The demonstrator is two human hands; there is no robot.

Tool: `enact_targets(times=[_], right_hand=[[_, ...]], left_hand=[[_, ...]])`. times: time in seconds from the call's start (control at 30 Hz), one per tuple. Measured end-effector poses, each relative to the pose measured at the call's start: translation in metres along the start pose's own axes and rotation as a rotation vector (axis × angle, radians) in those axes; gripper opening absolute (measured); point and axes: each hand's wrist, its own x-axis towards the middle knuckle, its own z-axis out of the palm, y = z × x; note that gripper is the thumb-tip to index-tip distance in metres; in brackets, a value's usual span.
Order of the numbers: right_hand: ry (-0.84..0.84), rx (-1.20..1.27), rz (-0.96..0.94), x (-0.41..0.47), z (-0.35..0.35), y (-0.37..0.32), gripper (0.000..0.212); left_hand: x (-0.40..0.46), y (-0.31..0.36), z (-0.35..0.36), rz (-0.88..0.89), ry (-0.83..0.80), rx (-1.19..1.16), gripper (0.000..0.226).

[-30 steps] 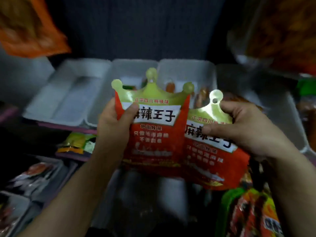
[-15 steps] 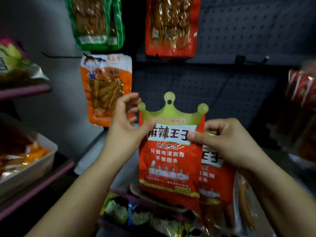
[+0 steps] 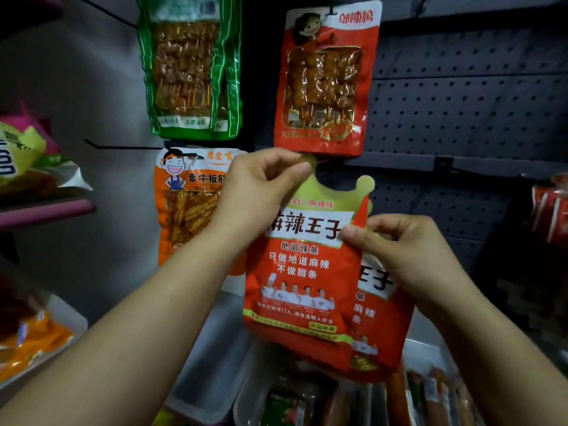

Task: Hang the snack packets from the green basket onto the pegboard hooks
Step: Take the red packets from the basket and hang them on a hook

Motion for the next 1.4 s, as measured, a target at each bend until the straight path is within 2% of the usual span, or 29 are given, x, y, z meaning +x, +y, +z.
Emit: enact_targets(times=[0.07,0.17,0.3,0.47,0.67,0.77,0.83,0.93,1.0,1.1,1.17,1.27,1.33,1.4], right_hand=[[0.01,0.028,0.013,0.004,0.001,-0.004,0.024],[0.011,0.047,0.016,0.008,0.003,-0.009,0.022],[0.04,0.009,0.0,0.011,0.002,-0.009,0.022],[0.059,-0.007,0.072,0.014,0.004,0.0,0.021],[0.141,-0.009,0.127,0.029,0.005,0.015,0.02],[0.181,-0.043,0.133,0.037,0.007,0.024,0.024],[0.204,-0.067,0.133,0.039,0.007,0.03,0.023],[0.22,-0.174,0.133,0.037,0.001,0.042,0.022],[0.175,-0.295,0.157,0.033,-0.006,0.05,0.025],[0.0,-0.414,0.217,0.025,-0.015,0.053,0.029],[-0.069,-0.364,0.204,0.021,-0.018,0.05,0.028],[-0.11,-0.158,0.182,0.019,-0.02,0.04,0.021],[-0.136,-0.097,0.156,0.02,-0.019,0.034,0.025],[-0.145,-0.103,0.112,0.024,-0.015,0.028,0.032]], left_hand=[[0.013,0.001,0.0,0.052,-0.005,0.05,0.013],[0.022,-0.002,-0.001,0.034,-0.013,0.032,0.012],[0.029,-0.007,-0.005,0.02,-0.086,0.02,0.016],[0.033,-0.017,-0.001,0.0,-0.176,0.05,0.019],[0.036,-0.038,0.01,-0.026,-0.155,0.04,0.007],[0.034,-0.052,0.015,-0.028,-0.221,0.203,0.02],[0.036,-0.056,0.015,-0.059,-0.243,0.232,0.018],[0.048,-0.063,0.019,0.042,-0.142,0.352,0.021],[0.055,-0.068,0.023,0.123,-0.079,0.474,0.028],[0.062,-0.075,0.034,0.116,-0.042,0.547,0.031],[0.062,-0.079,0.043,0.057,-0.075,0.556,0.036],[0.058,-0.086,0.051,-0.016,-0.183,0.595,0.04],[0.053,-0.09,0.049,-0.016,-0.212,0.554,0.039],[0.047,-0.088,0.045,0.034,-0.172,0.494,0.041]])
